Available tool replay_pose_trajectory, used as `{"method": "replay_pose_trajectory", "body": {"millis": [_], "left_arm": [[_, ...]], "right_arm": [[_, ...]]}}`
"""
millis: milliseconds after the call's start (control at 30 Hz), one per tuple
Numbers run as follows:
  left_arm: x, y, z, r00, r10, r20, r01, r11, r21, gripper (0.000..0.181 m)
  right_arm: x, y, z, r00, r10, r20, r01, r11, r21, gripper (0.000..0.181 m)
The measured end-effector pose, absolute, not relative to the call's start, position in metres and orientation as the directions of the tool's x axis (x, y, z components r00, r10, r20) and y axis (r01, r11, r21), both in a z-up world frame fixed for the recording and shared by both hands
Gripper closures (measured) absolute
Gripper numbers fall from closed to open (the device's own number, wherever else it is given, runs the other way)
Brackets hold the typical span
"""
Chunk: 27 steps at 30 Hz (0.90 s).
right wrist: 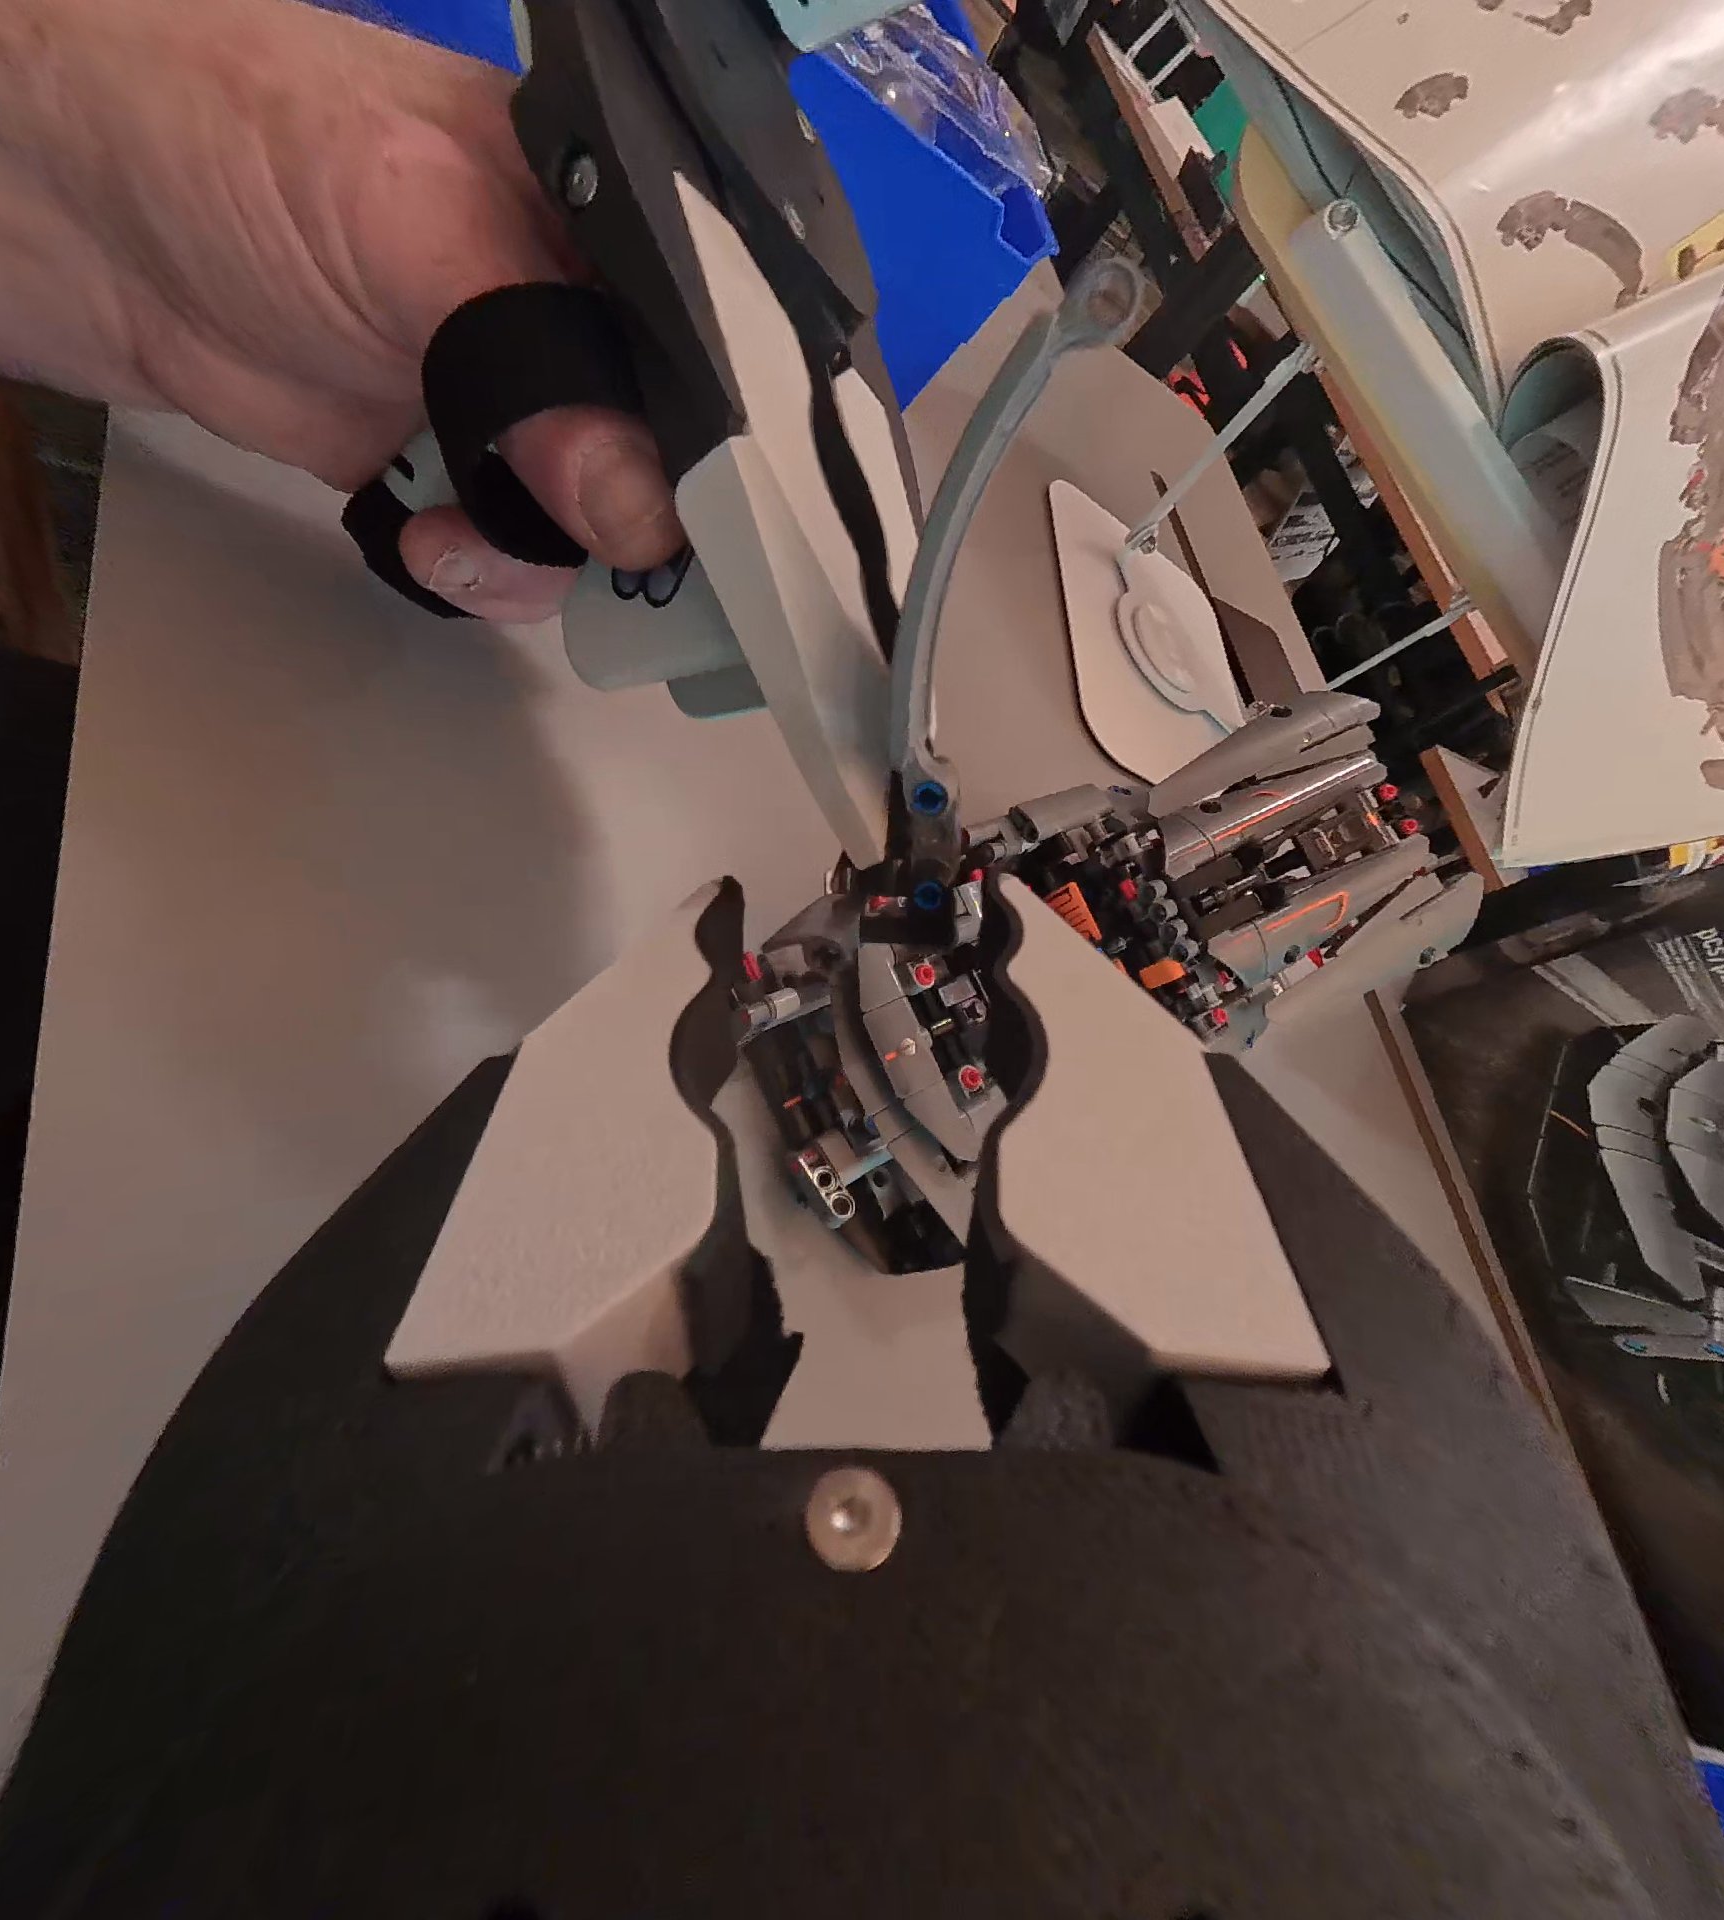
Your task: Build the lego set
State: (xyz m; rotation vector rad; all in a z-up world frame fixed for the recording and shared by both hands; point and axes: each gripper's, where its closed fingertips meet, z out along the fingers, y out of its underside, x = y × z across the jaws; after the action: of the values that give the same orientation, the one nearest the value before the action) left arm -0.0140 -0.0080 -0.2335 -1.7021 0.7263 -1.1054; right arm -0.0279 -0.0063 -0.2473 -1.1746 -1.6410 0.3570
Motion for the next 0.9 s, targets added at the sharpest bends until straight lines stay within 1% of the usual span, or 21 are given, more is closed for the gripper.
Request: {"method": "replay_pose_trajectory", "body": {"millis": [33,67,167,267,500,700,900], "left_arm": [[-0.0128,-0.0089,-0.2318,0.397,-0.842,0.365,0.029,-0.386,-0.922,0.175],[-0.0127,-0.0087,-0.2308,0.390,-0.840,0.377,0.041,-0.393,-0.918,0.175],[-0.0117,-0.0095,-0.2282,0.370,-0.836,0.405,0.069,-0.410,-0.909,0.175],[-0.0109,-0.0095,-0.2295,0.381,-0.834,0.400,0.056,-0.411,-0.910,0.175],[-0.0092,-0.0069,-0.2317,0.415,-0.828,0.378,0.044,-0.396,-0.917,0.175],[-0.0120,-0.0054,-0.2296,0.428,-0.824,0.371,0.051,-0.388,-0.920,0.175],[-0.0119,-0.0056,-0.2329,0.443,-0.825,0.352,0.029,-0.379,-0.925,0.175]], "right_arm": [[-0.0281,-0.0066,-0.2475,0.016,0.818,0.575,0.517,0.486,-0.705,0.145],[-0.0280,-0.0056,-0.2465,0.022,0.808,0.589,0.514,0.496,-0.700,0.147],[-0.0274,-0.0062,-0.2436,0.032,0.805,0.592,0.500,0.501,-0.707,0.147],[-0.0266,-0.0058,-0.2452,0.031,0.798,0.601,0.506,0.506,-0.698,0.148],[-0.0253,-0.0039,-0.2466,0.041,0.818,0.574,0.500,0.481,-0.721,0.149],[-0.0287,-0.0030,-0.2443,0.063,0.853,0.518,0.459,0.436,-0.774,0.148],[-0.0282,-0.0026,-0.2484,0.053,0.844,0.534,0.499,0.440,-0.746,0.149]]}}
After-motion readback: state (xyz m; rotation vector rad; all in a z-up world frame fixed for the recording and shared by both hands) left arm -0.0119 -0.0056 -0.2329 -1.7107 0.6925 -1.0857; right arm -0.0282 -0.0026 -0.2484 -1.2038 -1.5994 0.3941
